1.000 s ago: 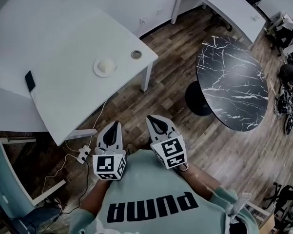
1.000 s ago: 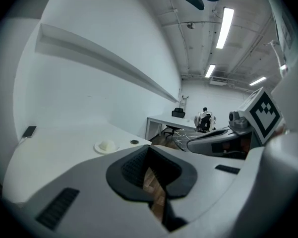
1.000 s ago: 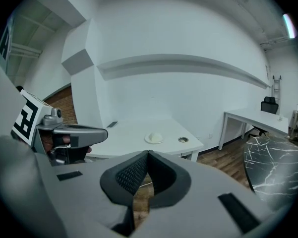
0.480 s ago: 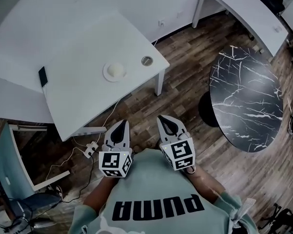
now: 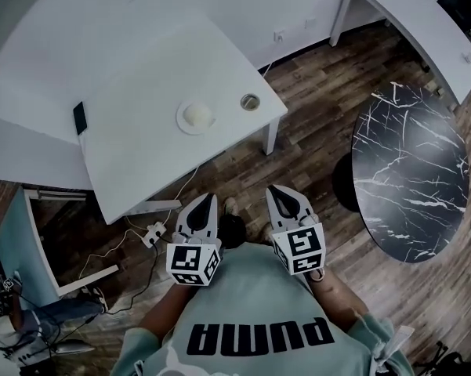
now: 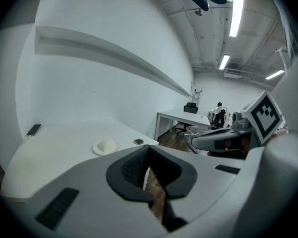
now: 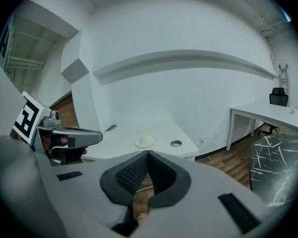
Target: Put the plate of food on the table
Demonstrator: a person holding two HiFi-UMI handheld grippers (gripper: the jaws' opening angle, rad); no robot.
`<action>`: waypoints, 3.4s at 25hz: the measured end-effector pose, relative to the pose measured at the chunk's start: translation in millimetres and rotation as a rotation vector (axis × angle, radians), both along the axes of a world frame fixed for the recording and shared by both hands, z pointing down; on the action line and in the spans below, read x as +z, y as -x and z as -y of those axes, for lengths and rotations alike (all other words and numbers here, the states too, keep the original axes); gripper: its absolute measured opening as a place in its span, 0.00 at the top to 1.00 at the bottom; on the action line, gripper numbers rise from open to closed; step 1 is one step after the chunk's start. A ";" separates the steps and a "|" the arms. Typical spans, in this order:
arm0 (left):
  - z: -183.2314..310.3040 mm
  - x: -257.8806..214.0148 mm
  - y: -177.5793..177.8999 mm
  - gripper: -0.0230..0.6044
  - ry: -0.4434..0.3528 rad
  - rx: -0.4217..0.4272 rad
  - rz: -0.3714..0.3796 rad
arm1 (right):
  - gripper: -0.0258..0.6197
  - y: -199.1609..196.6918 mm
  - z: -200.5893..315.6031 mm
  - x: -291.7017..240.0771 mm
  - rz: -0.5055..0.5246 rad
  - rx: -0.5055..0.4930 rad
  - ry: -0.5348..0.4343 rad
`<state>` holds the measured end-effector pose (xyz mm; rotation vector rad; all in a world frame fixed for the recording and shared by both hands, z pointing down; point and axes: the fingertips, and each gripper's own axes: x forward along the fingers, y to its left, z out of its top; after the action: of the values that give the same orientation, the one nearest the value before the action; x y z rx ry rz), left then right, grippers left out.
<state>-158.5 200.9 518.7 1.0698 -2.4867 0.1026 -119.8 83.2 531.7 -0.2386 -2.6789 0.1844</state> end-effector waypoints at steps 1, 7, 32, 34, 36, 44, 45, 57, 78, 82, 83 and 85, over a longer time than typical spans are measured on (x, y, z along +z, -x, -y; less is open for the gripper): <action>1.8 1.4 5.5 0.95 -0.002 0.003 -0.003 | 0.95 5.2 -0.3 0.1 0.000 -0.003 -0.004; 20.0 9.3 54.8 0.95 -0.026 0.066 -0.035 | 0.95 37.8 6.3 5.7 -0.040 0.042 -0.013; -16.7 66.7 260.1 0.95 -0.045 0.099 -0.248 | 0.95 220.3 -16.5 35.4 -0.211 0.122 0.030; -22.7 77.8 271.7 0.95 -0.031 0.088 -0.271 | 0.95 230.1 -18.7 42.8 -0.229 0.126 0.037; -28.6 88.4 281.9 0.95 -0.021 0.073 -0.296 | 0.95 239.1 -20.9 50.4 -0.250 0.127 0.051; -41.4 124.5 300.5 0.88 -0.005 0.041 -0.420 | 0.95 259.6 -28.1 86.3 -0.348 0.125 0.155; -41.4 127.5 302.3 0.88 0.000 0.040 -0.427 | 0.95 261.8 -28.6 90.0 -0.357 0.124 0.168; -42.5 158.7 322.7 0.84 0.012 0.023 -0.543 | 0.93 278.8 -23.6 129.9 -0.467 0.152 0.263; -33.7 196.0 331.6 0.79 0.035 0.056 -0.737 | 0.89 287.1 -39.4 178.4 -0.621 0.215 0.601; -35.3 198.3 332.8 0.86 0.039 0.041 -0.752 | 0.89 290.1 -43.5 179.6 -0.622 0.227 0.655; -35.0 198.4 333.0 0.86 0.034 0.036 -0.758 | 0.89 290.3 -42.5 179.3 -0.624 0.232 0.661; -35.0 197.7 332.1 0.87 0.022 0.032 -0.779 | 0.89 290.0 -40.6 178.1 -0.628 0.239 0.660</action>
<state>-490.6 235.9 716.4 0.9082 -1.7605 -0.2354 -409.7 123.8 709.8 -0.0385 -1.9375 1.0342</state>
